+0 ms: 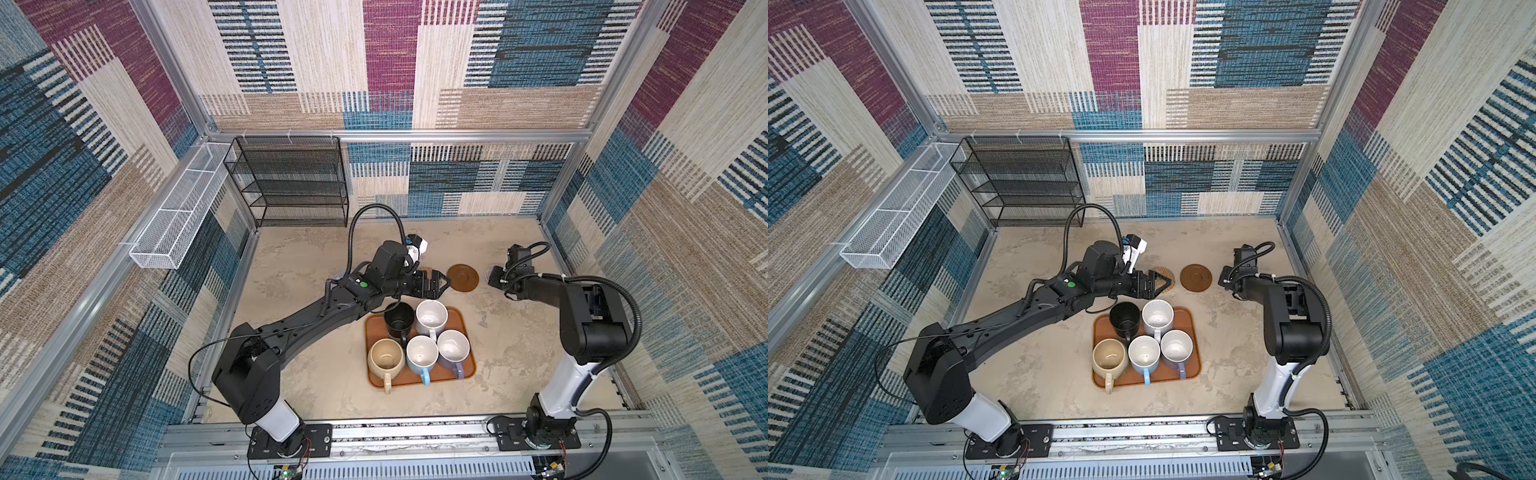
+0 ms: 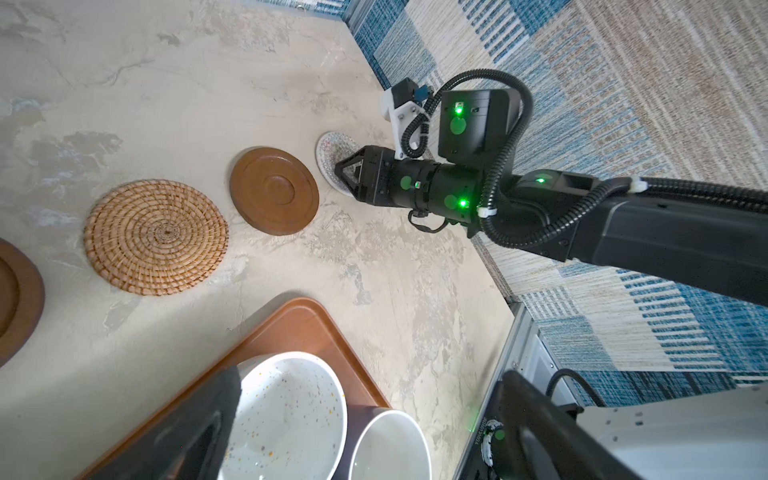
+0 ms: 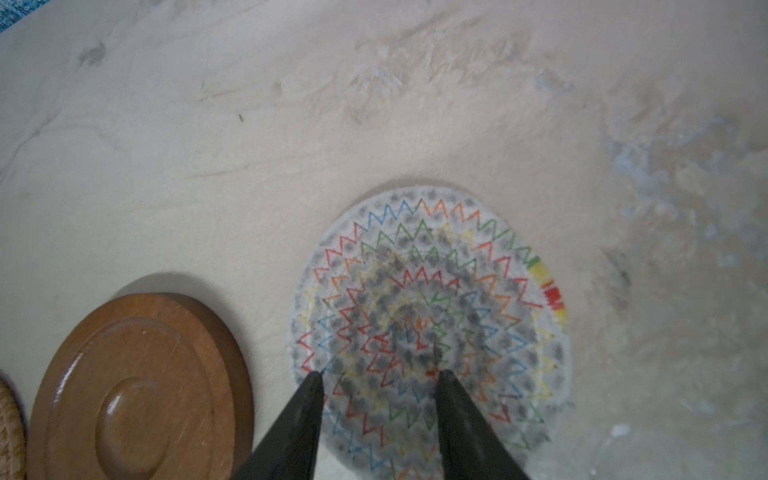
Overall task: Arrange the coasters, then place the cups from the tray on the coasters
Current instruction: 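Lower the left gripper over the black mug while the right hovers above the patterned coaster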
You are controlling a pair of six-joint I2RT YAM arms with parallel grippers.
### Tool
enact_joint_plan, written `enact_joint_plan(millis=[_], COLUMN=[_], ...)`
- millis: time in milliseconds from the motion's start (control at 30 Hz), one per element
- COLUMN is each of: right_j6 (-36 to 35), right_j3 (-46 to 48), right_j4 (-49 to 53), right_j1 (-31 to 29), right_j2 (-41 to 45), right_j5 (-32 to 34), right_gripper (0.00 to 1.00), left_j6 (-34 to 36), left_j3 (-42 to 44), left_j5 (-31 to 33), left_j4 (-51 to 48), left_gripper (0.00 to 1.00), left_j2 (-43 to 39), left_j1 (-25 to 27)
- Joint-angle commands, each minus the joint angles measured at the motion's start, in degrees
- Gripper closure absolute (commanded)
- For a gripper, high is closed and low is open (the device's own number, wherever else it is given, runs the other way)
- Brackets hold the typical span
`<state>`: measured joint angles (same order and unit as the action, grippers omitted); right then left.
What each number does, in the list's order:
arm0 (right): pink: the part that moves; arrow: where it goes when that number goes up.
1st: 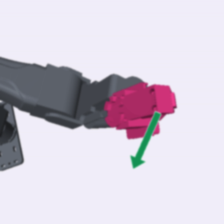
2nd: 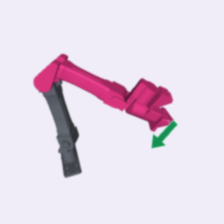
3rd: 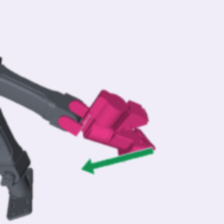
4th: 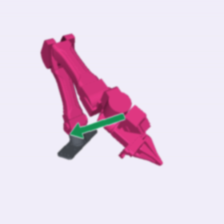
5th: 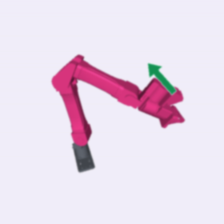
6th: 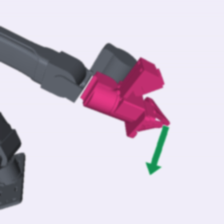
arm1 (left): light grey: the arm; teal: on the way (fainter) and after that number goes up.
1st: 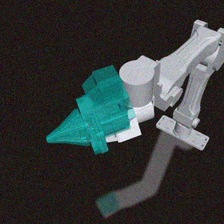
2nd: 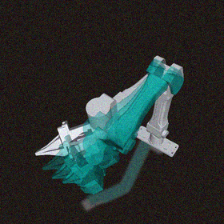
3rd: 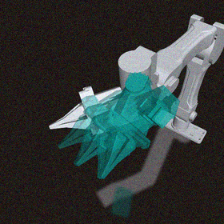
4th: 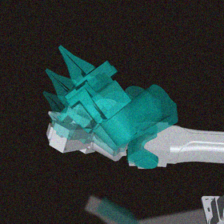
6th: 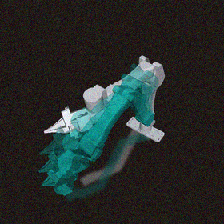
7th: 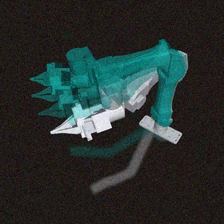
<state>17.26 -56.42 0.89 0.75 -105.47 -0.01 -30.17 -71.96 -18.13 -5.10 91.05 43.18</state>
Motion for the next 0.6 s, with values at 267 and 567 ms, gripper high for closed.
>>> enact_joint_plan(millis=[267,567], right_j6=[-0.7,-3.2], right_j3=[0.1,2.2], right_j4=[4.2,-1.2], right_j1=[-0.8,-2.8], right_j2=[-0.3,5.9], right_j5=[-2.0,1.4], right_gripper=[0.52,0.44], left_j6=[-0.5,-0.5], left_j3=[1.2,1.9], left_j5=[1.7,2.6], left_j4=[3.4,3.6], left_gripper=[0.00,0.00], left_j2=[-0.5,-0.9], left_j1=[0.0,-0.1])
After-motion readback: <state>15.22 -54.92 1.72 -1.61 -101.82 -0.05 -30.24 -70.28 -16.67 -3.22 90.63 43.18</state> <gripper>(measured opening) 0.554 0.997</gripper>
